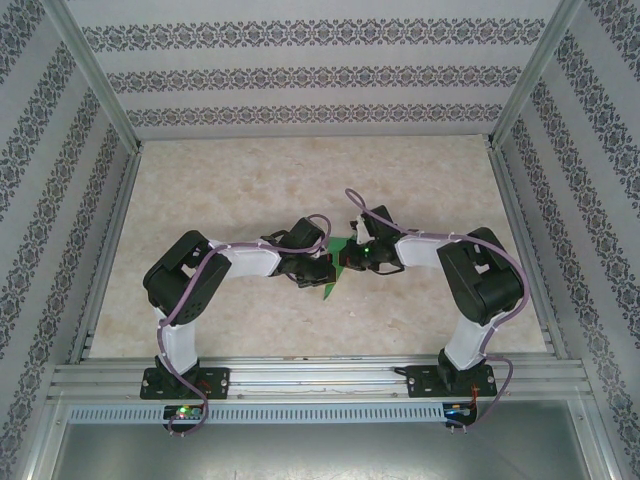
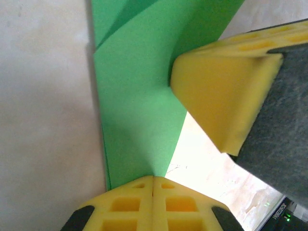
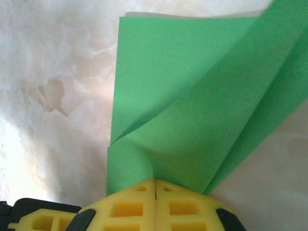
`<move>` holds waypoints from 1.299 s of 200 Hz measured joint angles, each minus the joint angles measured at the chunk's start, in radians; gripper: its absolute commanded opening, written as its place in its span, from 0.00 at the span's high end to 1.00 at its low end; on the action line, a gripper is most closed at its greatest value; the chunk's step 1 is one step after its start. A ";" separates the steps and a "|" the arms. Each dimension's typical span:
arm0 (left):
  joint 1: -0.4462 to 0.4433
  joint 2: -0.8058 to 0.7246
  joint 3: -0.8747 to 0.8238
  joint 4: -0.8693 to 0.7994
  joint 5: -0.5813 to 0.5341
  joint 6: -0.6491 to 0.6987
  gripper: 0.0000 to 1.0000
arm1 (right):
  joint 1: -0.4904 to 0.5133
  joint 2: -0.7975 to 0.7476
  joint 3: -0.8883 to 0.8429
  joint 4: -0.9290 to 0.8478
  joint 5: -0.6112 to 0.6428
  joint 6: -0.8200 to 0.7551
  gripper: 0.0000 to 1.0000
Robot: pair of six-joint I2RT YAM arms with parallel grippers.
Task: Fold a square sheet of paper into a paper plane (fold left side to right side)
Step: Fold the wing for the fifth time at the center of the table.
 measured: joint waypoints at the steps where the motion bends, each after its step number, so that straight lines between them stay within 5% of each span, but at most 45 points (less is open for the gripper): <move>1: 0.000 0.000 0.000 0.000 0.000 0.000 1.00 | 0.000 0.000 0.000 0.000 0.000 0.000 0.97; 260: 0.000 0.021 0.028 0.010 -0.023 0.000 1.00 | -0.265 0.146 0.174 -0.038 -0.107 -0.032 0.96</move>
